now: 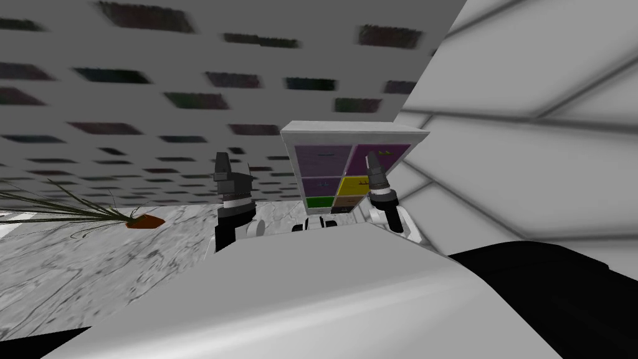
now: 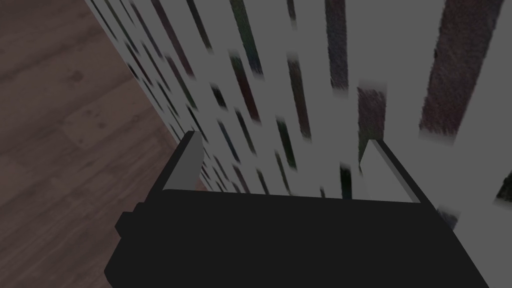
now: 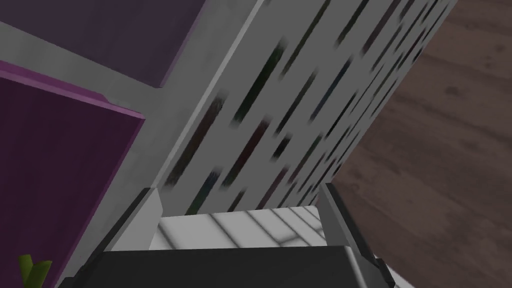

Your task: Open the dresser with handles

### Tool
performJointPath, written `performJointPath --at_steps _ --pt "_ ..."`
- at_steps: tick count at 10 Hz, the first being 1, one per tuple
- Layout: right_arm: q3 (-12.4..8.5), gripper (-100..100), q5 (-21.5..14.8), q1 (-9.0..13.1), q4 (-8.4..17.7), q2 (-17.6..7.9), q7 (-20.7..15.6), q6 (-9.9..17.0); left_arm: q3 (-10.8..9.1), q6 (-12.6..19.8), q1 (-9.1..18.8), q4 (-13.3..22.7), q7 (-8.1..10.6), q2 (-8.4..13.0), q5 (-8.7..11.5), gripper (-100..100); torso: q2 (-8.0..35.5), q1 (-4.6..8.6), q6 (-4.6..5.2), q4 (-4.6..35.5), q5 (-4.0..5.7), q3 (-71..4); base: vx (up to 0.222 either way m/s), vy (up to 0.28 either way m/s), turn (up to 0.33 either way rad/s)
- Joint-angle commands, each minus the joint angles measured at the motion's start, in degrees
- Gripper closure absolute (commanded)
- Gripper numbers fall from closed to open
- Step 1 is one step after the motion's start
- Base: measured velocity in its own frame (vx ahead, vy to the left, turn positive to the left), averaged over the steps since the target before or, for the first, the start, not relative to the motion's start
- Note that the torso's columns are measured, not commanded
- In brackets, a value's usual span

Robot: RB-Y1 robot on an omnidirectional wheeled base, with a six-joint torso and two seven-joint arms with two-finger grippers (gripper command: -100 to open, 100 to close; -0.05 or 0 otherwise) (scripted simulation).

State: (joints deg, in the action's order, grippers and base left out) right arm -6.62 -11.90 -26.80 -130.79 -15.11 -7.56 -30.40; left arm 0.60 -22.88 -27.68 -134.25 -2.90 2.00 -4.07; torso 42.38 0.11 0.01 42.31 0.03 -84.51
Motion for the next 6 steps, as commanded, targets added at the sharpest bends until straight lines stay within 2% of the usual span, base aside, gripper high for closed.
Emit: performJointPath --at_steps 1,3,4,6 --pt "-1.67 -100 -3.38 0.0 0.59 -1.34 -2.63 0.42 0.0 0.0 0.0 0.0 0.0 0.0 0.0 0 -0.06 -0.08 0.0 -0.02 -0.02 -0.04 0.017 0.071 -0.042" --pt "-3.86 -100 -7.34 0.03 1.31 -2.92 -6.14 1.01 0.0 0.0 0.0 0.0 0.0 0.0 0.0 0 -0.1 -0.12 -0.01 -0.03 -0.03 -0.07 0.002 0.105 -0.099" --pt "-3.86 -100 -7.92 0.03 1.31 -2.92 -6.14 1.01 0.0 0.0 0.0 0.0 0.0 0.0 0.0 0 -0.08 -0.28 -0.01 -0.02 -0.08 -0.05 0.004 0.098 -0.047" --pt "-6.04 -100 -11.87 0.13 2.13 -4.44 -9.73 1.6 0.0 0.0 0.0 0.0 0.0 0.0 0.0 0 -0.12 -0.03 -0.01 -0.04 -0.01 -0.08 0.014 0.09 -0.11"
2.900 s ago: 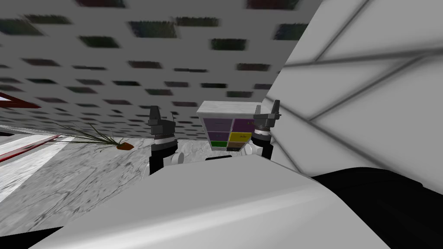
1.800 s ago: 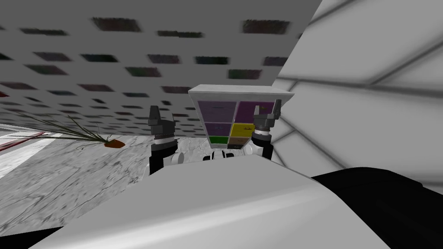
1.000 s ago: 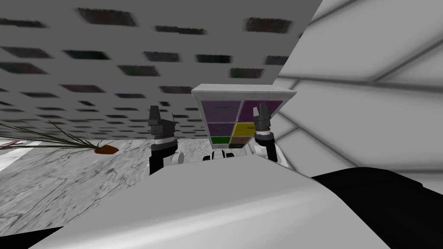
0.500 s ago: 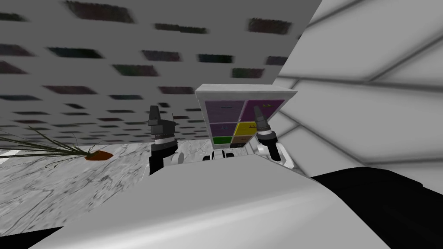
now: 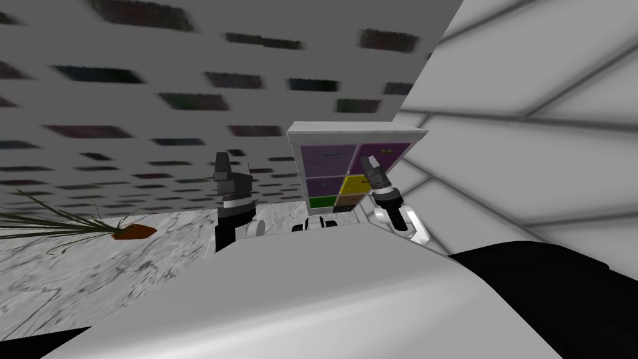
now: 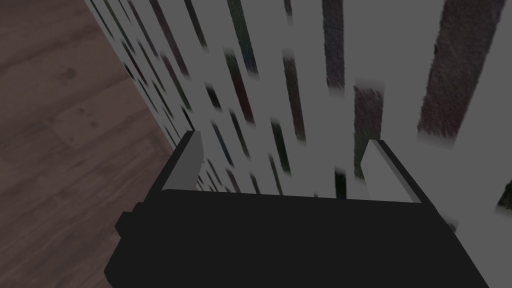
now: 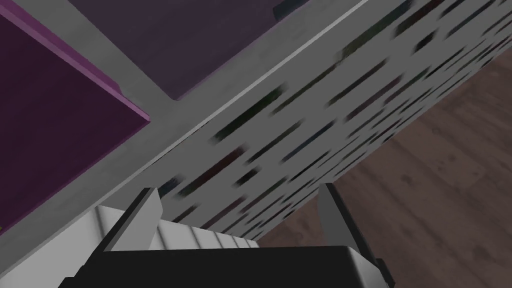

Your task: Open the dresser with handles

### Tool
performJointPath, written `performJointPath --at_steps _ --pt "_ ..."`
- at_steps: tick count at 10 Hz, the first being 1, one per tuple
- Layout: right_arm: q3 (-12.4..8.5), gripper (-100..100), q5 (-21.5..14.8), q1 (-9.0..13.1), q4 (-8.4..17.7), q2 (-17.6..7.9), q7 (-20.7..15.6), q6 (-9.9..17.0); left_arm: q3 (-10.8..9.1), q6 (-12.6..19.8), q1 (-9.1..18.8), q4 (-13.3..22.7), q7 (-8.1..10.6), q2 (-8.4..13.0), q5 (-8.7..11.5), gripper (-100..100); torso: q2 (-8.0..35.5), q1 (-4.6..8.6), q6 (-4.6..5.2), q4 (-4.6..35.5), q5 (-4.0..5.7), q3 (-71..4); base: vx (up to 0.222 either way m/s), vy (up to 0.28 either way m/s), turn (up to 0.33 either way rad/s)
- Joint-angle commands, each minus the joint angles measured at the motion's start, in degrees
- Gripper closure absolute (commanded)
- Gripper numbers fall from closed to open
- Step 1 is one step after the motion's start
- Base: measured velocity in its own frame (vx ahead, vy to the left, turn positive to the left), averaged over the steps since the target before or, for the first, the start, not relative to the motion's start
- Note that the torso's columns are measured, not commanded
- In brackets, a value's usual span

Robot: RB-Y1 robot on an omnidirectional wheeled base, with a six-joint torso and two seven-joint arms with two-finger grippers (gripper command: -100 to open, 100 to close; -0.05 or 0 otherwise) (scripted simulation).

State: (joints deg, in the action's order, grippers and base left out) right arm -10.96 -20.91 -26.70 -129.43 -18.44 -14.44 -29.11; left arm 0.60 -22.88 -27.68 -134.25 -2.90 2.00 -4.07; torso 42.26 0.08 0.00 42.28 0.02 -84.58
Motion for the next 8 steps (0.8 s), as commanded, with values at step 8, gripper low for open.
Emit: performJointPath --at_steps 8 --pt "-7.6 -100 -15.2 0.89 4.0 -5.83 -13.29 1.98 0.0 0.0 0.0 0.0 0.0 0.0 0.0 0 -0.03 -0.03 0.0 -0.01 0.0 -0.02 0.01 0.109 -0.06"
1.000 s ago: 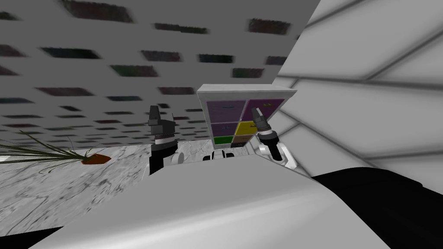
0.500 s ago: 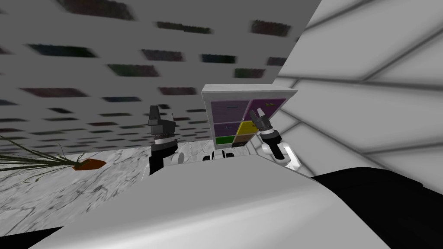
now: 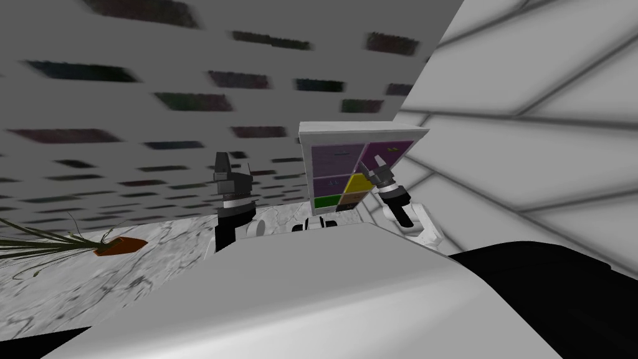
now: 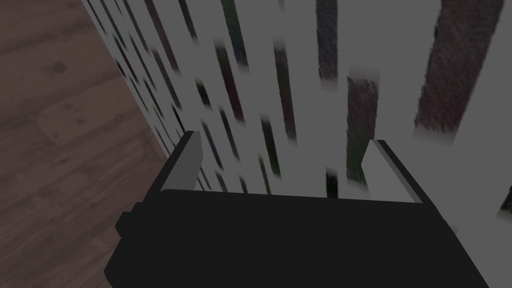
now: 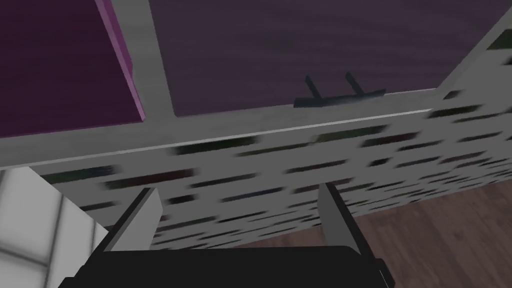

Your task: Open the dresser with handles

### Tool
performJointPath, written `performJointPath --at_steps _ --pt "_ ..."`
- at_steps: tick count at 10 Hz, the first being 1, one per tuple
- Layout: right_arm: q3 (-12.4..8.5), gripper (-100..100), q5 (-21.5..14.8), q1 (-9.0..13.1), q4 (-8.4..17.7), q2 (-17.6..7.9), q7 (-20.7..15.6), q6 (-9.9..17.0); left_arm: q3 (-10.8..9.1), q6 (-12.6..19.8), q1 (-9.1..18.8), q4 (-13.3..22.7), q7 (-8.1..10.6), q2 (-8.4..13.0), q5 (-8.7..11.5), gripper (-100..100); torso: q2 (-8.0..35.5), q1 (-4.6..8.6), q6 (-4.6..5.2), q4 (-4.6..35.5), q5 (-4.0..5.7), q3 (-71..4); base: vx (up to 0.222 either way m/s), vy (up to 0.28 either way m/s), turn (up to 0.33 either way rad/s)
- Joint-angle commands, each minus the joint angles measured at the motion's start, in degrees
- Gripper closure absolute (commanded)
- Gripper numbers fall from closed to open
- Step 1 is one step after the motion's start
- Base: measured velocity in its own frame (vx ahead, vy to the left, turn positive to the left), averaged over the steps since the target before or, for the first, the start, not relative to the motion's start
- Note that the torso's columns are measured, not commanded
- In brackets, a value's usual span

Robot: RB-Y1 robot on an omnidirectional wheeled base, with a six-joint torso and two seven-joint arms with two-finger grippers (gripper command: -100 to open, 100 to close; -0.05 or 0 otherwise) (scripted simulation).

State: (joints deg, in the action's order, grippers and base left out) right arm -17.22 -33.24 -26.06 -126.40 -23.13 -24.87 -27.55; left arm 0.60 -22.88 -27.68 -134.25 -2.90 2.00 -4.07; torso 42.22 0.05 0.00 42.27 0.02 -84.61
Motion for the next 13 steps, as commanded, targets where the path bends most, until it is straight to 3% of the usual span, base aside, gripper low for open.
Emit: performJointPath --at_steps 1,7,13 --pt "-1.34 -100 -3.23 0.25 0.98 -1.14 -3.19 0.41 0.0 0.0 0.0 0.0 0.0 0.0 0.0 0 0.0 -0.11 0.0 0.0 -0.03 0.0 0.01 0.09 -0.015" --pt "-6.02 -100 -12.67 1.9 5.29 -6.09 -13.11 1.85 0.0 0.0 0.0 0.0 0.0 0.0 0.0 0 0.02 -0.01 0.0 0.01 -0.02 0.02 0.007 0.12 -0.028" --pt "-9.03 -100 -18.64 3.33 8.64 -9.63 -20.52 2.81 0.0 0.0 0.0 0.0 0.0 0.0 0.0 0 0.05 -0.16 0.0 0.02 -0.06 0.04 0.013 0.102 -0.01"
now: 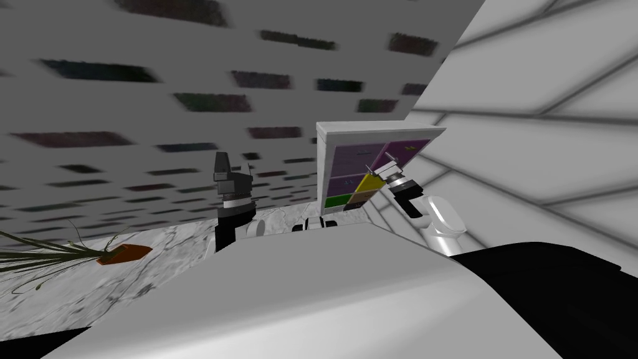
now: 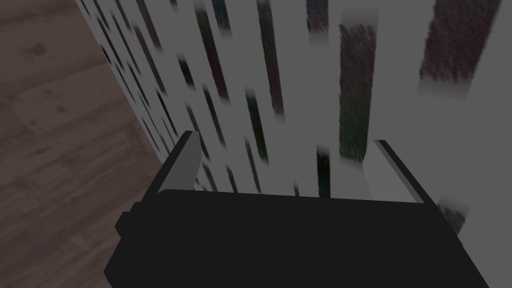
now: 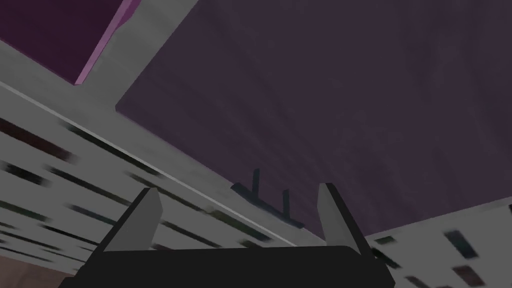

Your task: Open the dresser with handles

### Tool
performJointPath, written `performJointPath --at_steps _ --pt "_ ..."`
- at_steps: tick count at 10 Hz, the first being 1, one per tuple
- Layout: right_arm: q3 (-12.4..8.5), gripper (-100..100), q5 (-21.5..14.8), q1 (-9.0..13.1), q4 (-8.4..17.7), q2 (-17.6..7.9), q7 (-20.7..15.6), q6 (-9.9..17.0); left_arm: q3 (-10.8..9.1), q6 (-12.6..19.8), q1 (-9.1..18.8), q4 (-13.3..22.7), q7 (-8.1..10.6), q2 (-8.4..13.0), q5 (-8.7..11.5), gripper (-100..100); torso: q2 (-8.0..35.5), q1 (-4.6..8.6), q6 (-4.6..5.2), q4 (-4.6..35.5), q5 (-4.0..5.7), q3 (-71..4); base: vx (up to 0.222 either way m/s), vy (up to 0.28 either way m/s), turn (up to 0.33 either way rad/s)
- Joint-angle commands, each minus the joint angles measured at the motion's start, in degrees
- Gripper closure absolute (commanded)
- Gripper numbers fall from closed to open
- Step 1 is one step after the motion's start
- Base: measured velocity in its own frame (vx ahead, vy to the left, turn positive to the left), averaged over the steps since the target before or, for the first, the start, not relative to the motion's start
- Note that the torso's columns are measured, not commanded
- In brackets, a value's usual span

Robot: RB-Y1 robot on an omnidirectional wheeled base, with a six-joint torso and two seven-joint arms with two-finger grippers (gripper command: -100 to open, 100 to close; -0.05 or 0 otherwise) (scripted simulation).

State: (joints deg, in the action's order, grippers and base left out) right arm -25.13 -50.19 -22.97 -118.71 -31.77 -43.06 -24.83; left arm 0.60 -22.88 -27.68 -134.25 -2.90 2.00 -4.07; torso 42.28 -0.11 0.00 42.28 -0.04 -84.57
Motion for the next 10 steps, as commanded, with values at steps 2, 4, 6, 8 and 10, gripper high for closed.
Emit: performJointPath --at_steps 2,4,6,8,10 --pt "-2.08 -100 -3.58 0.68 1.95 -2.19 -4.57 0.39 0.0 0.0 0.0 0.0 0.0 0.0 0.0 0 0.02 0.15 0.01 0.0 0.05 0.01 0.01 0.104 -0.01" --pt "-3.2 -100 -5.78 1.15 3.02 -3.68 -7.07 0.73 0.0 0.0 0.0 0.0 0.0 0.0 0.0 0 0.02 0.19 0.0 0.01 0.06 0.01 0.011 0.085 -0.018" --pt "-3.2 -100 -6.18 0.94 2.7 -3.76 -7.27 0.93 -0.01 0.0 0.0 0.0 0.0 0.0 0.0 0 0.0 0.11 0.0 0.0 0.04 0.0 0.006 0.064 -0.017" --pt "-3.74 -100 -6.09 0.67 2.5 -4.76 -6.77 1.21 -0.01 0.0 -0.01 0.0 0.0 0.01 0.0 0 -0.17 0.18 0.0 -0.04 0.06 -0.09 0.061 0.035 -0.002" --pt "-4.03 100 -5.82 0.34 1.82 -5.05 -6.27 0.94 -0.01 0.0 0.0 0.0 0.0 0.01 0.0 0 0.09 0.2 0.01 0.02 0.07 0.05 -0.055 0.005 -0.042"
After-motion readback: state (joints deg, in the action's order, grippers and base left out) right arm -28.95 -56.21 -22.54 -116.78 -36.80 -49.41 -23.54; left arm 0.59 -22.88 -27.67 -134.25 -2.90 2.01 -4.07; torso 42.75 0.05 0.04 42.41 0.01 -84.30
